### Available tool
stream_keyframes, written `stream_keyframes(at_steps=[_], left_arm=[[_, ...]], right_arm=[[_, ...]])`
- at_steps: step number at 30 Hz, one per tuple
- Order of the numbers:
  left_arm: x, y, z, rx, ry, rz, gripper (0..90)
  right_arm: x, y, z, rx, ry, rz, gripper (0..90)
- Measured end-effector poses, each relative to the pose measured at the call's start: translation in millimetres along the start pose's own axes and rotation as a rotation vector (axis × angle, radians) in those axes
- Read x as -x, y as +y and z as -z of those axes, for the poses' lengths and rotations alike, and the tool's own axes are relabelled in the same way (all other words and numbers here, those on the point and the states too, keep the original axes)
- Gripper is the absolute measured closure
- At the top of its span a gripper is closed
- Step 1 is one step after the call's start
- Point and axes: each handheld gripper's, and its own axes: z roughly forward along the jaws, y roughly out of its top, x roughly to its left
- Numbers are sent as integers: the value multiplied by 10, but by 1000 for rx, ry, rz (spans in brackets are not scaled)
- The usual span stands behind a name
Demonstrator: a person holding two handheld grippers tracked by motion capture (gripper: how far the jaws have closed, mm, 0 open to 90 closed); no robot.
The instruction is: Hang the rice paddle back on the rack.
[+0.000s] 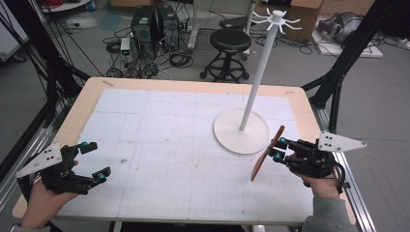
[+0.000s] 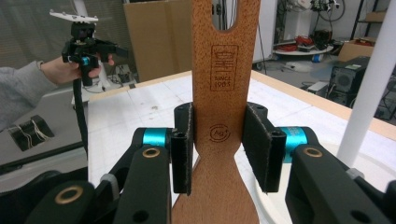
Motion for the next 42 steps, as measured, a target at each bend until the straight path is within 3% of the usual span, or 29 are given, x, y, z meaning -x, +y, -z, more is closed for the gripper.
stream_keyframes(at_steps=[4,11,17,20,25,30,34,42], left_arm=[[7,7,9,2,2,0,18],[-8,0,24,2,6,5,18],[3,31,22,35,-13,20,18],[2,25,17,27,-14,18,18],[-8,16,10,22,-13,19,18],[-17,15,20,25,-10,21,18],[-16,11,22,24,-10,23,18],[3,5,66,35,-1,22,18]], right_arm=[[43,78,40,-22,-46,12,642],[123,288,106,-75,-81,60,642],[161,456,116,-73,-59,117,643],[191,523,117,-70,-48,140,643],[267,630,123,-60,-45,144,642],[349,730,151,-47,-76,121,642],[416,797,166,-50,-68,94,643],[512,957,191,-58,-126,98,642]])
